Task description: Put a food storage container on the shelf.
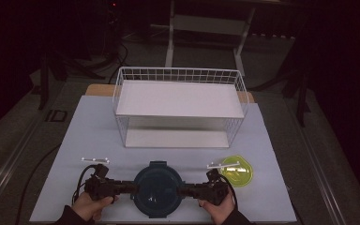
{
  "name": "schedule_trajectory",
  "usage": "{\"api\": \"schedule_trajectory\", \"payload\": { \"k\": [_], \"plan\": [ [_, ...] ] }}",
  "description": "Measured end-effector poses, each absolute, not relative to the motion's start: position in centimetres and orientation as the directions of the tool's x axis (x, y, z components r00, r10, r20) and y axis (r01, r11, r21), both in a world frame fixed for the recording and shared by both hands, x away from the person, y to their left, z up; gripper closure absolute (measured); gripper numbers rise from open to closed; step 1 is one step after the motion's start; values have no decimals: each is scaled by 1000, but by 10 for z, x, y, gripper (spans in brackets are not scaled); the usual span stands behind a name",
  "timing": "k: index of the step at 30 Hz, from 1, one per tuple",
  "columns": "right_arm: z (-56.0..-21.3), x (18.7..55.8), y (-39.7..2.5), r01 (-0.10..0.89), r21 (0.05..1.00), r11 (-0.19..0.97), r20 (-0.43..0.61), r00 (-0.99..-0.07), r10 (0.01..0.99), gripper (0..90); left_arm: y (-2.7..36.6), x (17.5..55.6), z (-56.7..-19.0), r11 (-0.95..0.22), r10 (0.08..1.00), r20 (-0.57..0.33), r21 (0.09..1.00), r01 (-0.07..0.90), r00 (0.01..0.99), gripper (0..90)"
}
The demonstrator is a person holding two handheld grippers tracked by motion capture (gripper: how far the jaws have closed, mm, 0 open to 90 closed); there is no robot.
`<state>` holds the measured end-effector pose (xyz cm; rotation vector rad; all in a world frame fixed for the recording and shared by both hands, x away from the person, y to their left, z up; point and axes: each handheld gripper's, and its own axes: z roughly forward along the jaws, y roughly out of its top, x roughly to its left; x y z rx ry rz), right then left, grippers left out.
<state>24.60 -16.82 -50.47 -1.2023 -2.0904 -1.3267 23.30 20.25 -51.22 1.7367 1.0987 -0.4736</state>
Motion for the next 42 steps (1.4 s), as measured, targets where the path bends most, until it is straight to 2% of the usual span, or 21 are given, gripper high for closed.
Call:
{"api": "schedule_trajectory", "payload": {
  "k": [10,42],
  "plan": [
    [-489,249,-173,808,564,169,690,-574,441,571,198,236,-489,-119,461,-699,561,819,546,564],
    [-446,272,-188,787,608,107,670,-581,463,570,184,261,-451,-87,451,-688,600,795,568,566]
  ]
}}
